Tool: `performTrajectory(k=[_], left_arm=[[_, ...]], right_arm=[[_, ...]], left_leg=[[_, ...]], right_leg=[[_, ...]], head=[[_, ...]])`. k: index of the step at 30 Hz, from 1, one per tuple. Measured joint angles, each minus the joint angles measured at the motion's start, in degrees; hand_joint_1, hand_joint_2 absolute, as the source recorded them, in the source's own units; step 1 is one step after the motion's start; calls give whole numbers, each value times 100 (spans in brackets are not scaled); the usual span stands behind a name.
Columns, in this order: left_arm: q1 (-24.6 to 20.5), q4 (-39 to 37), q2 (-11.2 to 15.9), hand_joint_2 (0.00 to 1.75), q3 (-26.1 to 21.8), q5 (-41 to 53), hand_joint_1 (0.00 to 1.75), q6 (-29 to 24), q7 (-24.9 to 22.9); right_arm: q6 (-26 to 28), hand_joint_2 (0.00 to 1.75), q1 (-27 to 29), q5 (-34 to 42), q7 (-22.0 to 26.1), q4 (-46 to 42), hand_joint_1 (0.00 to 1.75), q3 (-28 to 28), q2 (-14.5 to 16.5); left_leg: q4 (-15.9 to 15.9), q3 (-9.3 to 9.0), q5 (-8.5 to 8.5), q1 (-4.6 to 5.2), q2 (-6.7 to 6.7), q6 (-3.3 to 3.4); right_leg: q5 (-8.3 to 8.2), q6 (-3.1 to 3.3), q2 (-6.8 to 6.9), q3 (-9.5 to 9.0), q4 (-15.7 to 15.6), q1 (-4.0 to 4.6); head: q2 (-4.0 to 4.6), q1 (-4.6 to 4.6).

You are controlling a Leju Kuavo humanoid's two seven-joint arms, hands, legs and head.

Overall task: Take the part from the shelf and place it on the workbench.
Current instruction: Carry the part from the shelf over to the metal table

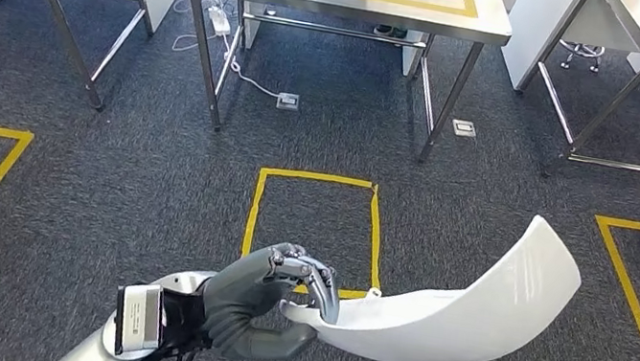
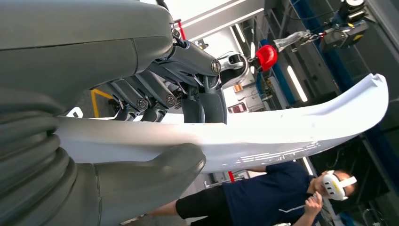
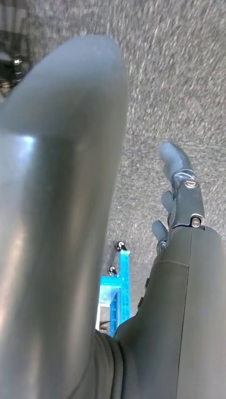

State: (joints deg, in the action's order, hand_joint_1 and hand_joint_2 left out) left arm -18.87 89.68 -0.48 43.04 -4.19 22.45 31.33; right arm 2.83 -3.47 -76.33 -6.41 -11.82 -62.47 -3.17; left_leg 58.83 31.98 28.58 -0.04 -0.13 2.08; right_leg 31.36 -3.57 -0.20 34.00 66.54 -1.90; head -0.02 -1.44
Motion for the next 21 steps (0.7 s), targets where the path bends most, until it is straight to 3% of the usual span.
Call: performTrajectory(k=[2,4,5,7,9,12,13,15,17,18,19,20,21], left_arm=[[-12,1,-2,175,0,-8,175,0,-33],[-9,1,-2,175,0,-10,175,-1,-57],[-8,4,-2,175,0,-10,175,-1,-63],[-9,9,-2,175,0,-9,175,-3,-75],[-9,21,-2,175,0,-4,175,-8,-98],[-21,68,-5,175,0,9,175,-20,-133],[-27,86,-4,175,0,17,175,-24,-136],[-30,109,4,175,-1,44,175,-38,-141],[-17,112,20,175,-2,75,175,-53,-143],[-9,111,29,175,-2,87,175,-60,-145],[-5,111,38,175,-2,97,175,-63,-145],[-4,111,46,175,-2,101,175,-66,-145],[-4,111,53,175,-2,102,175,-68,-144]], right_arm=[[-1,0,12,-8,-1,0,0,0,0],[-5,0,38,-16,-1,1,0,1,1],[-8,0,45,-21,-1,2,0,1,1],[-10,0,52,-29,0,2,0,3,-1],[-10,0,56,-39,6,2,0,8,-4],[2,0,47,-58,49,2,0,38,-3],[8,0,43,-64,76,2,0,54,-2],[15,0,38,-78,122,2,0,83,-1],[16,0,40,-90,139,2,0,100,-1],[14,0,43,-93,139,2,0,104,0],[13,0,45,-94,140,2,0,106,0],[11,0,46,-94,141,2,0,107,0],[9,0,44,-94,146,2,0,109,0]], left_leg=[[-4,-94,92,26,-2,37],[-4,-226,205,57,-11,57],[-5,-312,269,72,-14,60],[-1,-481,413,95,-8,50],[-26,-593,536,112,-15,6],[56,-686,525,122,-21,-93],[243,-631,472,124,-19,-126],[838,-276,496,104,-16,-195],[1428,232,805,58,-16,-261],[1561,439,985,36,-15,-288],[1545,574,1086,18,-15,-308],[1384,633,1036,4,-14,-325],[1095,643,798,-7,-14,-331]], right_leg=[[233,2,0,514,621,34],[251,42,0,805,726,72],[95,77,0,808,500,94],[-466,178,4,668,-203,154],[-801,265,11,550,-624,212],[-724,362,0,391,-719,208],[-680,394,-6,306,-746,186],[-575,430,-11,134,-782,154],[-439,435,-13,-24,-789,133],[-364,427,-17,-110,-789,122],[-287,415,-25,-207,-789,108],[-209,401,-35,-308,-790,94],[-127,383,-42,-415,-790,81]], head=[[0,15],[0,20],[0,22],[0,20],[0,17],[0,16],[0,10],[0,-11],[0,-27],[0,-28],[0,-28],[0,-30],[0,-33]])
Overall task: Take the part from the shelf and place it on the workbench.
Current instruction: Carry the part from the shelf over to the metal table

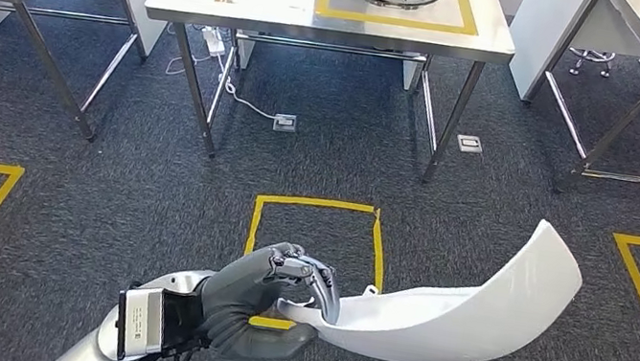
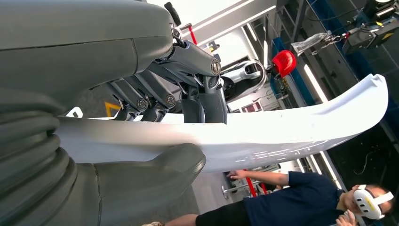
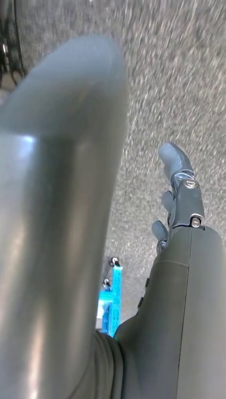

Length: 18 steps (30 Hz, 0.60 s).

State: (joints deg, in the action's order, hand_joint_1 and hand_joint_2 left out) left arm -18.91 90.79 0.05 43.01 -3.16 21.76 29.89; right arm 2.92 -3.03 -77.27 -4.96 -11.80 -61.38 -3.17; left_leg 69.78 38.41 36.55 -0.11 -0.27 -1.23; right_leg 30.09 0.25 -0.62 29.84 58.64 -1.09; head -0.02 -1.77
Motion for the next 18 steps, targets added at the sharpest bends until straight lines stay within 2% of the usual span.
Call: performTrajectory(k=[2,3,4,6,7,8,10,11,12,13,14,15,17,18], left_arm=[[6,-4,22,175,-1,2,175,-3,5],[12,-2,33,175,-4,9,175,-6,8],[17,1,42,175,-8,20,175,-8,12],[10,15,39,175,-15,46,175,-13,28],[3,20,34,175,-16,56,175,-14,37],[-5,24,28,175,-17,62,175,-14,43],[-6,22,25,175,-17,68,175,-15,46],[-6,17,25,175,-17,68,175,-15,46],[-4,10,25,175,-16,70,175,-15,49],[-3,3,25,175,-16,75,175,-15,54],[-3,-6,25,175,-15,83,175,-15,64],[-2,-14,25,175,-15,92,175,-15,78],[0,-39,30,175,-14,109,175,-15,106],[4,-51,34,175,-14,115,175,-15,119]], right_arm=[[-1,0,-7,9,15,0,0,2,1],[2,0,-11,16,26,0,0,3,1],[7,0,-16,26,34,0,0,3,1],[19,0,-23,48,48,0,0,3,-1],[23,0,-29,59,54,0,0,3,0],[26,0,-39,71,57,0,0,3,-1],[29,0,-56,94,59,0,0,3,1],[31,0,-53,104,57,0,0,3,0],[31,0,-43,113,60,0,0,3,0],[31,0,-30,121,68,0,0,3,1],[31,0,-20,127,79,0,0,3,1],[32,0,-15,134,92,0,0,3,1],[33,0,-11,143,113,0,0,2,-2],[34,0,-11,146,125,0,0,1,-3]], left_leg=[[-641,-6,-765,-5,13,29],[-837,-19,-1056,2,18,71],[-933,-27,-1203,8,20,120],[-963,-131,-1191,8,12,225],[-994,-197,-1171,-1,11,269],[-1015,-271,-1142,-6,15,308],[-1041,-383,-1058,-7,26,359],[-1044,-428,-1007,0,29,374],[-1045,-479,-951,8,31,382],[-1045,-546,-889,18,36,386],[-1045,-626,-823,28,46,385],[-1045,-719,-750,38,66,379],[-1045,-879,-606,62,115,356],[-1049,-935,-540,79,137,331]], right_leg=[[160,-61,-22,-166,11,-5],[238,-104,-28,-219,5,-2],[279,-152,-34,-267,13,6],[288,-226,-28,-327,51,4],[248,-252,-20,-304,175,1],[237,-270,-10,-190,385,-3],[371,-298,10,235,1013,2],[534,-305,15,490,1302,7],[689,-306,17,706,1484,12],[762,-295,21,858,1521,17],[705,-273,29,933,1408,24],[471,-238,53,929,1129,38],[-185,-147,176,838,457,92],[-417,-113,226,794,231,118]], head=[[0,-18],[0,-24],[0,-28],[0,-26],[0,-22],[0,-15],[0,4],[0,12],[0,16],[0,20],[0,23],[0,26],[0,32],[0,37]])
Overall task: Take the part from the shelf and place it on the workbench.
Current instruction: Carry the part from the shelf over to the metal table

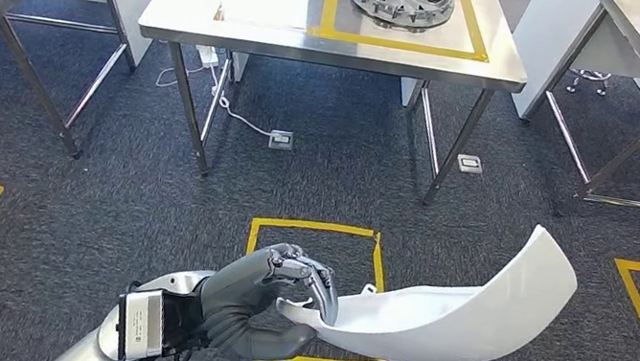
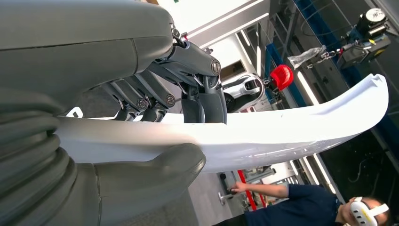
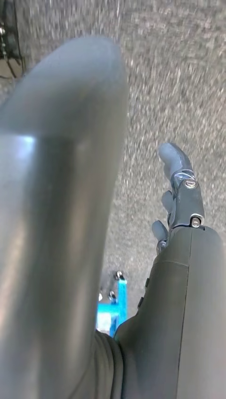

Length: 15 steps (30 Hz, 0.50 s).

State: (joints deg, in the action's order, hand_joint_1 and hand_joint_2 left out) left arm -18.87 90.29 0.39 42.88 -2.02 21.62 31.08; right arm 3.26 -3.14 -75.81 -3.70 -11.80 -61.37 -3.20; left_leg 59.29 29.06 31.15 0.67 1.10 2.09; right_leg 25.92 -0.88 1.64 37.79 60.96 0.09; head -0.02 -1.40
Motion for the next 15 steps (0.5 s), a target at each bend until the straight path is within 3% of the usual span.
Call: performTrajectory(k=[1,4,5,6,9,10,11,13,14,15], left_arm=[[4,-11,5,175,1,4,175,0,12],[6,-20,16,175,2,11,175,0,56],[6,-20,19,175,2,13,175,0,69],[7,-20,25,175,2,14,175,0,78],[49,-33,45,175,3,18,175,0,84],[71,-36,50,175,3,22,175,2,84],[89,-36,54,175,3,33,175,5,83],[100,-34,56,175,3,58,175,18,83],[100,-35,58,175,3,68,175,30,83],[101,-36,58,175,3,75,175,44,83]], right_arm=[[0,0,4,1,19,0,0,-1,-1],[-4,0,10,1,68,0,0,-1,1],[-7,0,8,3,74,0,0,-1,-1],[-10,0,4,6,80,0,0,-1,-2],[-20,0,6,19,104,0,0,-1,-4],[-20,0,12,21,113,0,0,-2,-4],[-20,0,17,21,121,0,0,-3,-4],[-20,0,22,6,129,0,0,-5,-4],[-20,0,21,-7,130,0,0,-5,-4],[-21,0,20,-21,130,0,0,-5,-4]], left_leg=[[5,-49,39,15,16,-31],[73,-136,80,31,30,-137],[214,-74,105,24,7,-167],[472,67,176,12,-19,-200],[1458,738,566,-45,-62,-284],[1576,886,597,-57,-63,-296],[1505,941,485,-65,-64,-299],[854,801,-86,-73,-76,-282],[499,704,-293,-69,-92,-262],[248,635,-364,-62,-107,-236]], right_leg=[[-113,29,21,-22,-105,14],[-111,102,-76,-128,-160,-25],[-97,131,-109,-177,-177,-43],[-80,155,-142,-224,-192,-58],[6,186,-245,-309,-203,-66],[38,180,-284,-344,-202,-68],[73,172,-318,-391,-202,-70],[147,147,-376,-505,-202,-73],[183,126,-397,-554,-195,-70],[215,96,-418,-578,-189,-66]], head=[[0,5],[0,9],[0,0],[0,-7],[0,-20],[0,-21],[0,-21],[0,-22],[0,-20],[0,-24]])
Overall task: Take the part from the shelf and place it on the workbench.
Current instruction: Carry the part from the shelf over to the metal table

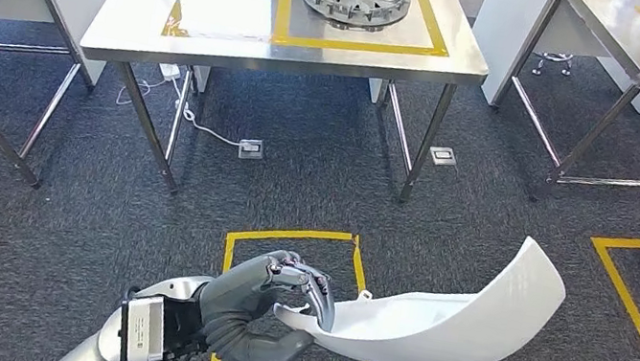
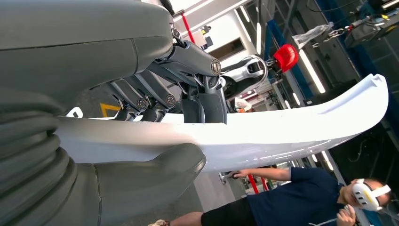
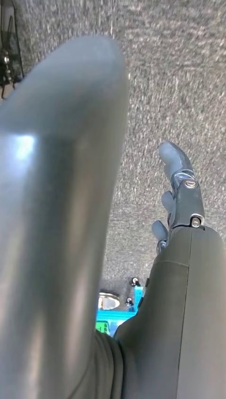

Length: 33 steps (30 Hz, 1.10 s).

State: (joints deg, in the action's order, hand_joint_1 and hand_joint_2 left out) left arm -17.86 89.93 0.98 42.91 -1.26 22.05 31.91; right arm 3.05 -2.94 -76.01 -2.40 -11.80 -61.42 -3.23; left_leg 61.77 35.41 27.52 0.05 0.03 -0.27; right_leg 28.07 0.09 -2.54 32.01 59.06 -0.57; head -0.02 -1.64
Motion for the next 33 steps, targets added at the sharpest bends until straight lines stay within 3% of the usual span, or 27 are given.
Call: performTrajectory(k=[3,6,9,10,11,12,14,15,17,19,21,22,24,25,26,27,29,30,31,33], left_arm=[[7,3,-7,175,2,14,175,28,-3],[-8,9,-36,175,2,15,175,42,-3],[-8,-1,-52,175,2,18,175,71,-6],[-6,-8,-52,175,2,20,175,78,-8],[-4,-14,-52,175,2,23,175,80,-10],[-3,-18,-52,175,3,25,175,83,-11],[-5,-19,-53,175,3,29,175,88,-13],[-7,-17,-54,175,3,31,175,90,-14],[-10,-15,-54,175,3,31,175,104,-17],[-16,-12,-55,175,3,31,175,126,-20],[-29,-5,-56,175,2,29,175,135,-19],[-32,-4,-56,175,2,28,175,136,-19],[-24,-15,-50,175,3,28,175,137,-20],[-16,-24,-46,175,3,28,175,138,-21],[-11,-31,-43,175,4,28,175,139,-21],[-10,-34,-42,175,4,28,175,140,-21],[-11,-33,-40,175,4,28,175,140,-20],[-14,-32,-39,175,4,27,175,140,-20],[-16,-31,-39,175,4,27,175,140,-20],[-21,-28,-39,175,3,25,175,140,-19]], right_arm=[[-4,0,6,-16,0,0,0,0,-1],[-6,0,2,-20,-4,0,0,0,-2],[-5,0,-1,-20,-36,0,0,0,-1],[-5,0,5,-20,-49,0,0,0,1],[-5,0,11,-20,-59,0,0,0,2],[-4,0,16,-20,-64,0,0,0,4],[-1,0,15,-15,-66,0,0,0,4],[-1,0,9,-13,-67,0,0,0,4],[-2,0,0,-7,-80,0,0,0,7],[-4,0,2,-2,-97,0,0,0,14],[-6,0,5,-1,-102,0,0,0,22],[-6,0,4,0,-102,0,0,0,28],[-6,0,4,1,-102,0,0,0,34],[-6,0,10,2,-102,0,0,0,38],[-6,0,17,2,-103,0,0,0,39],[-6,0,22,2,-103,0,0,0,41],[-6,0,25,2,-102,1,0,0,45],[-6,0,19,3,-102,1,0,0,48],[-6,0,12,3,-101,1,0,0,50],[-5,0,2,4,-101,1,0,0,56]], left_leg=[[-166,-66,3,9,-18,99],[-220,-140,-76,-15,0,206],[-229,-169,-32,-4,22,269],[-229,-180,-12,2,25,275],[-229,-200,13,5,25,276],[-229,-234,40,8,26,270],[-225,-317,105,20,29,240],[-223,-350,141,32,30,213],[-229,-388,202,53,31,153],[-242,-425,246,54,36,89],[-48,-374,352,48,32,24],[222,-244,467,37,26,-4],[976,196,738,17,22,-42],[1263,404,780,9,22,-54],[1356,524,704,4,22,-58],[1230,535,512,0,22,-55],[504,291,-7,-2,18,-17],[154,144,-153,7,13,12],[-82,37,-211,19,8,47],[-235,-55,-138,42,-4,123]], right_leg=[[83,-118,-17,-13,7,8],[242,-208,109,68,268,-1],[642,-263,197,671,1279,-2],[668,-270,201,846,1514,-4],[584,-269,203,925,1553,-5],[392,-261,207,884,1364,-5],[-36,-220,242,567,602,6],[-157,-189,259,418,277,19],[-170,-119,276,296,21,50],[-145,-50,258,260,-3,39],[-119,24,245,177,-41,7],[-96,54,242,130,-52,-4],[-19,87,233,47,-53,-4],[24,86,224,2,-52,-4],[70,81,213,-52,-52,-4],[118,71,200,-116,-51,-5],[228,41,180,-257,-54,-6],[284,12,170,-310,-54,-2],[329,-23,165,-351,-68,1],[347,-100,160,-422,-80,3]], head=[[0,-12],[0,10],[1,39],[1,40],[1,41],[1,42],[0,45],[0,45],[0,46],[0,47],[0,28],[0,14],[0,-5],[0,-6],[0,-6],[0,-7],[0,-5],[0,-3],[0,2],[0,4]])
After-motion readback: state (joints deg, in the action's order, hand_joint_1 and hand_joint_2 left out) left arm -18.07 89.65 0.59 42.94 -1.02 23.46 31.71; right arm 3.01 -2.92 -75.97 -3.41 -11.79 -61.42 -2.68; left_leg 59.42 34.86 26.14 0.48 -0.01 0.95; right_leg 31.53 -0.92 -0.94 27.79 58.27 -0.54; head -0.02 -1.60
